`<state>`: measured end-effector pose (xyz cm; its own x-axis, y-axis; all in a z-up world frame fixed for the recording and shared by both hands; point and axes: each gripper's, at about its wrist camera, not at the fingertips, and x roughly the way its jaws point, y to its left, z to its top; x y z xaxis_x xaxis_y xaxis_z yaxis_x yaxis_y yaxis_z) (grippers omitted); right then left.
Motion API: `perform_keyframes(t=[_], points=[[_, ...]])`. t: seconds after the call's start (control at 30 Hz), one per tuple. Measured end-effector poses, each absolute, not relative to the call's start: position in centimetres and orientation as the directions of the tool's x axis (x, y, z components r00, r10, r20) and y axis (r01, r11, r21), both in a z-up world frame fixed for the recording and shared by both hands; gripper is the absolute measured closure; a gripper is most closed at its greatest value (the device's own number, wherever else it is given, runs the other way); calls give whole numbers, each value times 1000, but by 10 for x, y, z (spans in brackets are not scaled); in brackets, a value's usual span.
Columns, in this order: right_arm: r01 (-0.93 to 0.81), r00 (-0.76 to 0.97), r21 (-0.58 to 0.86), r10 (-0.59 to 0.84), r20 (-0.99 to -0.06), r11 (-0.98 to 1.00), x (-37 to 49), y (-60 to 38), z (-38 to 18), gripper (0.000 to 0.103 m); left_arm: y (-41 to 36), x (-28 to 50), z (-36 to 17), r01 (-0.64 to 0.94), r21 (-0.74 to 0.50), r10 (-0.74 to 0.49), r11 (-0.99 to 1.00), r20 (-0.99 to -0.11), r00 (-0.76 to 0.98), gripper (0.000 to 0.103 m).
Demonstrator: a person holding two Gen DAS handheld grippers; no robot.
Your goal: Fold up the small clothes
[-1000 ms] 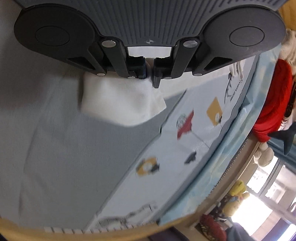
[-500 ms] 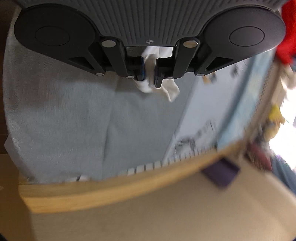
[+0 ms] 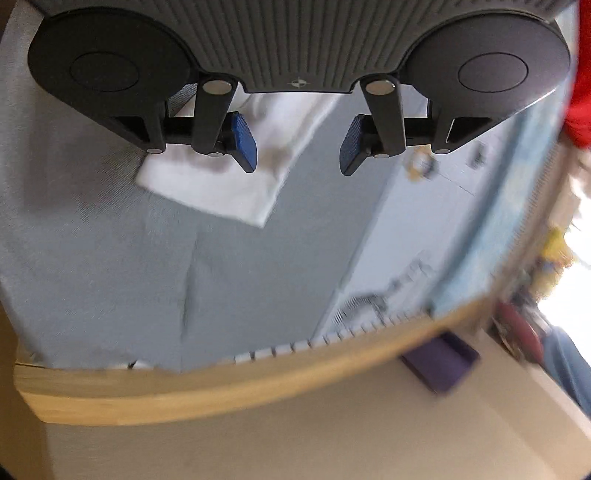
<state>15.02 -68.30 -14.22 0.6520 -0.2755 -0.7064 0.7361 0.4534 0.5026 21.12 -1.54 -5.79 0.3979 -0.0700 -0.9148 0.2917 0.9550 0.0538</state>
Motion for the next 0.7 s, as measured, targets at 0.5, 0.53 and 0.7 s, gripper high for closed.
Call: perform_keyframes(t=[0.5,0.53,0.7], points=[[782,583,269,-507,-635,563,215,-667,-129,100,-10,215,-62,278,62,-53,959,-919,391,78],[734,663,343,-510,-547,586,209,-664,-112,100,-11,215,-62,277,63,-53,959,-919,391,78],[503,841,629,-505,-196,593,167,-673,-74,100,-12,214,-61,285,58,-61,957,-918,393,78]])
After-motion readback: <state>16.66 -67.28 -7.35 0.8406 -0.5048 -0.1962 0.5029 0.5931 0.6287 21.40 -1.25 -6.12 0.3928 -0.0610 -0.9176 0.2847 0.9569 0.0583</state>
